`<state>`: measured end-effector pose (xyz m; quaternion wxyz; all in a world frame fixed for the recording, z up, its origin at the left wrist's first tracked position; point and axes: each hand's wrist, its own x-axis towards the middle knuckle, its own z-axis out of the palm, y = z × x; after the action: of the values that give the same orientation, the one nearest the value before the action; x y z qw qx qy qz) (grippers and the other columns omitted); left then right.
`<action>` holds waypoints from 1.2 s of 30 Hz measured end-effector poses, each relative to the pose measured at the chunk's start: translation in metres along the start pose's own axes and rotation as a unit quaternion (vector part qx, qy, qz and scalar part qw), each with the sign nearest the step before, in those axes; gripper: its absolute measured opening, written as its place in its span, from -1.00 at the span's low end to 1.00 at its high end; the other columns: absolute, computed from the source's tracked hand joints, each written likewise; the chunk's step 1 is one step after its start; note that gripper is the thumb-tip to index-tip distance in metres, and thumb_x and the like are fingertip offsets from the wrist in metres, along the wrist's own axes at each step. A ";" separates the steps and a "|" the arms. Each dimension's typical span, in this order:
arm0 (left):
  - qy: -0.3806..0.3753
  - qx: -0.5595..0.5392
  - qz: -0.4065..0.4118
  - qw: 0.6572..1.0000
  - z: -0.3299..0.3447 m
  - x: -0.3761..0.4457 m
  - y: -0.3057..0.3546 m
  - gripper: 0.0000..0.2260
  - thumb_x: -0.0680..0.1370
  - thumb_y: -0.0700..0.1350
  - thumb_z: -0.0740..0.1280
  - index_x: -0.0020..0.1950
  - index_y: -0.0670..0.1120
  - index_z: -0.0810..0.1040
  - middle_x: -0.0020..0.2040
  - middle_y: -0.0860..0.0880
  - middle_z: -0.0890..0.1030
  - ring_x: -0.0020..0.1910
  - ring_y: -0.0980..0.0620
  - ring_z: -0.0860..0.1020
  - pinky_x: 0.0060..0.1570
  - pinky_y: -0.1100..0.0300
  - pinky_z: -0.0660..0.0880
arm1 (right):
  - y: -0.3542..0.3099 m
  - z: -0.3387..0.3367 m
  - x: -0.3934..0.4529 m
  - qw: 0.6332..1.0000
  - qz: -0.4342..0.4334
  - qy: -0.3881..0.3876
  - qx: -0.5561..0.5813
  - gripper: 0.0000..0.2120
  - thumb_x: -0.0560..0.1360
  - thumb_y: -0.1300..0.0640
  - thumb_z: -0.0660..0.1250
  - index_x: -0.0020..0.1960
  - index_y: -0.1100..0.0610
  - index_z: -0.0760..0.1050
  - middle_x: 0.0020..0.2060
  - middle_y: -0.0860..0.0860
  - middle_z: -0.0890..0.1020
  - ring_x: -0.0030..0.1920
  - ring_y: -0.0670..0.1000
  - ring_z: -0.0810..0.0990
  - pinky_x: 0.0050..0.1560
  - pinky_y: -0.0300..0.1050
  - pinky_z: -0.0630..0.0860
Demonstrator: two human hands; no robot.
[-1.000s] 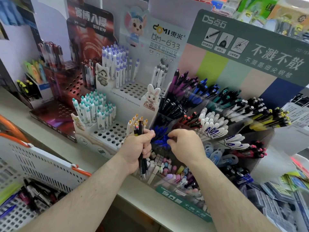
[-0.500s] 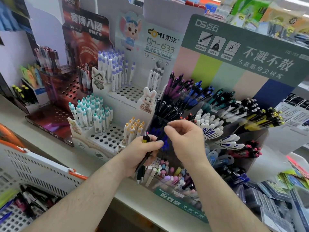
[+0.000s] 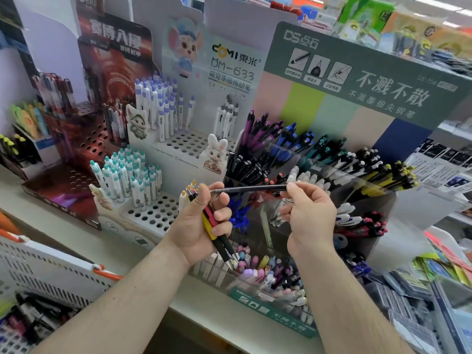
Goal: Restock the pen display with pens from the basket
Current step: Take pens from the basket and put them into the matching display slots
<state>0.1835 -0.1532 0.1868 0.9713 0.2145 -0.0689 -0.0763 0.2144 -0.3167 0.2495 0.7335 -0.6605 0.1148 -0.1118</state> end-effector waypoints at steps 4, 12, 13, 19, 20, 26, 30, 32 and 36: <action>-0.046 -0.015 0.007 0.999 0.006 0.005 0.003 -0.59 0.17 0.10 0.66 -0.07 0.01 0.67 -0.23 0.06 0.62 -0.45 0.18 0.49 -0.56 0.35 0.34 | -0.002 0.003 -0.001 1.000 0.002 -0.005 0.005 -0.98 0.58 0.22 0.36 -0.03 0.16 0.57 -0.21 0.10 0.64 -0.51 -0.08 0.48 -0.47 -0.24 0.43; 0.001 0.079 0.048 0.996 0.010 0.006 0.007 -0.58 0.12 -0.04 0.71 -0.09 -0.05 0.70 -0.24 -0.05 0.65 -0.47 0.12 0.49 -0.59 0.32 0.33 | -0.001 0.001 0.000 0.999 0.017 -0.004 0.042 -0.96 0.58 0.20 0.36 -0.05 0.11 0.55 -0.22 0.08 0.62 -0.47 -0.06 0.49 -0.45 -0.22 0.43; 0.012 0.113 0.062 0.992 0.011 0.007 0.007 -0.61 0.13 -0.04 0.70 -0.11 -0.05 0.71 -0.24 -0.06 0.66 -0.48 0.11 0.49 -0.59 0.31 0.32 | -0.001 0.002 -0.001 0.998 0.024 -0.004 0.051 -0.97 0.57 0.20 0.38 -0.04 0.11 0.53 -0.21 0.08 0.61 -0.47 -0.06 0.50 -0.44 -0.22 0.44; 0.063 0.246 0.148 0.956 0.013 0.007 0.004 -0.63 0.15 0.14 0.66 -0.15 0.03 0.72 -0.26 -0.08 0.67 -0.51 0.07 0.49 -0.54 0.29 0.30 | -0.003 0.010 -0.004 0.992 0.050 -0.004 0.116 -0.85 0.54 0.26 0.41 -0.02 0.12 0.45 -0.27 0.07 0.61 -0.46 -0.06 0.58 -0.43 -0.24 0.51; 0.068 0.256 0.156 0.952 0.014 0.006 0.004 -0.68 0.19 0.12 0.65 -0.15 0.04 0.72 -0.26 -0.08 0.67 -0.50 0.06 0.49 -0.53 0.28 0.29 | -0.004 0.011 -0.004 0.992 0.051 -0.001 0.117 -0.86 0.54 0.26 0.41 -0.03 0.12 0.46 -0.26 0.08 0.63 -0.45 -0.06 0.59 -0.42 -0.24 0.52; 0.105 0.257 0.152 0.949 0.020 0.005 0.004 -0.88 0.41 -0.17 0.36 -0.10 -0.06 0.66 -0.24 -0.11 0.67 -0.53 0.08 0.45 -0.54 0.29 0.25 | -0.014 0.010 -0.003 0.992 0.004 0.005 0.126 -0.82 0.54 0.27 0.41 0.00 0.09 0.43 -0.29 0.04 0.62 -0.42 -0.05 0.60 -0.36 -0.22 0.54; 0.107 0.262 0.142 0.949 0.018 0.006 0.006 -0.83 0.40 -0.11 0.41 -0.04 -0.10 0.62 -0.23 -0.10 0.67 -0.54 0.09 0.41 -0.56 0.31 0.27 | -0.028 0.009 -0.003 0.988 -0.062 0.027 0.137 -0.79 0.55 0.32 0.38 0.01 0.08 0.40 -0.25 0.07 0.61 -0.37 0.01 0.65 -0.27 -0.17 0.60; 0.099 0.278 0.156 0.942 0.015 0.004 0.008 -0.61 0.31 0.09 0.55 -0.01 -0.10 0.60 -0.22 -0.07 0.67 -0.52 0.11 0.40 -0.53 0.32 0.32 | -0.037 0.008 0.003 0.980 -0.130 0.065 0.136 -0.77 0.55 0.33 0.37 -0.01 0.06 0.38 -0.31 0.01 0.62 -0.34 0.05 0.67 -0.22 -0.07 0.63; 0.050 0.381 0.253 0.888 0.009 -0.003 0.016 -0.48 0.17 0.30 0.56 -0.07 -0.02 0.61 -0.25 0.02 0.64 -0.33 0.13 0.55 -0.30 0.31 0.50 | -0.042 0.008 0.020 0.949 -0.294 0.108 0.029 -0.71 0.52 0.25 0.41 -0.02 -0.05 0.34 -0.39 -0.08 0.55 -0.33 -0.01 0.62 -0.10 0.10 0.64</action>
<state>0.1810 -0.1424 0.2016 0.8036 0.5465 -0.0963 0.2151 0.2353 -0.3199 0.2916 0.6701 -0.6273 -0.0094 -0.3967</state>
